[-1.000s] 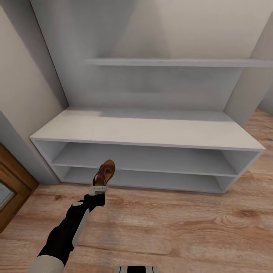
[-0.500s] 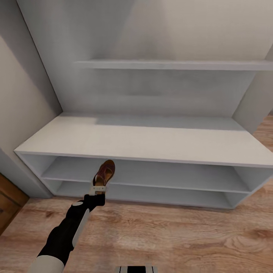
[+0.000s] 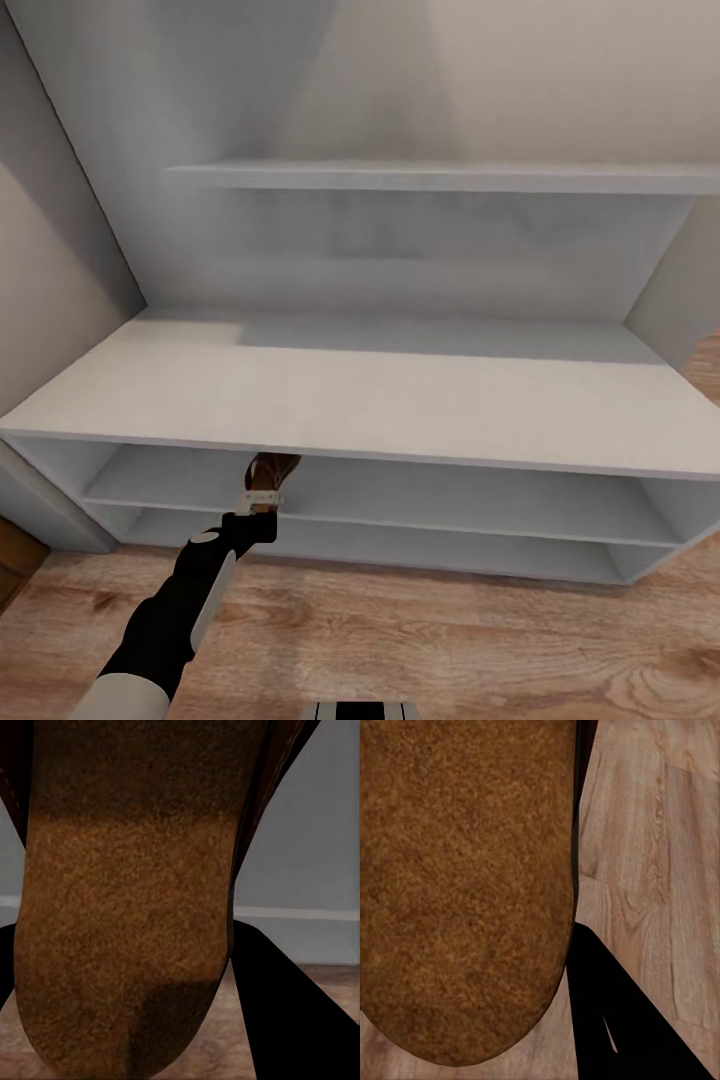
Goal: Pick up the two gym shoes and the two sandals from the corridor floor and place them onto the hallstand (shoe rack) in the corridor, making sure they are on the rack and not on the floor. Arrange them so the two gym shoes are next to each other and the two sandals are next to each other.
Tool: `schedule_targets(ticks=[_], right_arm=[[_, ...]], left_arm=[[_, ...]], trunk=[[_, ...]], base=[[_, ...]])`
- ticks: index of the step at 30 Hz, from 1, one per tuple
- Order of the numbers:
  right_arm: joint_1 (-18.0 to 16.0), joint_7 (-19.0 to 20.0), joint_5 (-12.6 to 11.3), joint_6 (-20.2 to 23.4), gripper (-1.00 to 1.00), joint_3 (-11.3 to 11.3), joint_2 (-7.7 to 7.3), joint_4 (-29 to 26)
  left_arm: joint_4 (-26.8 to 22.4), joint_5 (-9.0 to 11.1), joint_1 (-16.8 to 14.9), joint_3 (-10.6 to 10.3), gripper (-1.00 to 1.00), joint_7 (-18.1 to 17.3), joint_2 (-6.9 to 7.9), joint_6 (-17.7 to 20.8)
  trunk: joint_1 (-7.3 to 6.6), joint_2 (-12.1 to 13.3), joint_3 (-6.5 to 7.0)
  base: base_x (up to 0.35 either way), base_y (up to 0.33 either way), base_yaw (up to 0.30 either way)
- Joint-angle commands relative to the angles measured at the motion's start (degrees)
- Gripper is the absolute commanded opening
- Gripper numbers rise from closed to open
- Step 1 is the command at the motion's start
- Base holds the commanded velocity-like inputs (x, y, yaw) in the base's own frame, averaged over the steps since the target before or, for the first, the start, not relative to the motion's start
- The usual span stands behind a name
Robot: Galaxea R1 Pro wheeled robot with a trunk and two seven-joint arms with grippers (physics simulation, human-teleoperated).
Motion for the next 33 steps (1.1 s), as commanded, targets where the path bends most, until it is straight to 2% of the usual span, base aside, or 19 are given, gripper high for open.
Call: schedule_targets(ticks=[1, 14, 31, 32, 33], right_arm=[[-0.05, -0.13, 0.06, 0.31, -1.0, -0.04, -0.01, -0.05], [-0.05, -0.12, 0.06, 0.31, -1.0, -0.02, -0.01, -0.05], [-0.05, -0.12, 0.06, 0.31, -1.0, -0.05, -0.01, -0.05], [-0.05, -0.12, 0.06, 0.31, -1.0, -0.05, -0.01, -0.05], [-0.05, -0.12, 0.06, 0.31, -1.0, -0.03, -0.01, -0.05]], left_arm=[[-0.08, 0.22, -0.02, 0.04, -1.0, -0.15, -0.01, 0.33], [-0.09, 0.22, -0.02, 0.04, -1.0, -0.15, -0.01, 0.33], [-0.02, 0.18, -0.02, -0.02, -1.0, -0.15, -0.01, 0.33], [-0.02, 0.18, -0.02, -0.03, 1.0, -0.15, -0.01, 0.33], [-0.05, 0.17, -0.02, -0.01, 1.0, -0.17, -0.01, 0.33]], trunk=[[-0.01, -0.02, -0.05], [-0.01, -0.02, -0.05], [-0.01, -0.02, -0.05], [-0.01, -0.02, -0.05], [-0.01, -0.02, -0.05]], base=[[0.025, -0.005, 0.0], [0.248, 0.0, 0.0], [0.081, 0.0, 0.0], [0.008, 0.0, 0.0], [0.005, 0.0, 0.0]])
